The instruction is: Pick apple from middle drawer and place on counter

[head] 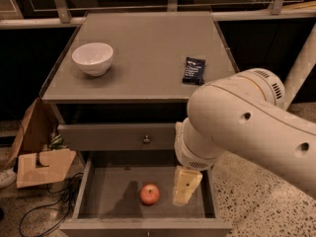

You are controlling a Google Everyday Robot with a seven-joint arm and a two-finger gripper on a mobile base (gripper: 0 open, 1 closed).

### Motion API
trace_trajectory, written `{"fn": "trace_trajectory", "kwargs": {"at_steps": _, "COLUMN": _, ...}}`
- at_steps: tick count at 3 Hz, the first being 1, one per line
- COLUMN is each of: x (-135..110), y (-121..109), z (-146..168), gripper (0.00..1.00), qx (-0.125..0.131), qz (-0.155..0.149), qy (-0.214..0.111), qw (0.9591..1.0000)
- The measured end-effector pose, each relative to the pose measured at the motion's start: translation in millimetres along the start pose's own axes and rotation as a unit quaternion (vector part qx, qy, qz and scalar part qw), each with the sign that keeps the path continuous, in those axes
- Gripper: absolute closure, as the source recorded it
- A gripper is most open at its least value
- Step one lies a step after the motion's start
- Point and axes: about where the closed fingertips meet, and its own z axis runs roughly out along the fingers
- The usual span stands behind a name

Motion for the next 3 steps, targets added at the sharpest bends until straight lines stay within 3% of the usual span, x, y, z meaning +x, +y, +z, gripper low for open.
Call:
{"fn": "trace_trajectory", "kwargs": {"at_steps": 1, "x": 0, "y": 0, "z": 0, "gripper": 0.00, "qx": 0.000, "qz": 0.000, "qy": 0.000, "qw": 1.0000}}
{"fn": "trace_trajectory", "kwargs": {"at_steps": 3, "x": -23, "y": 14, "z": 62, "gripper": 0.00, "qx": -0.019, "qz": -0.009, "qy": -0.016, "qw": 0.9997}}
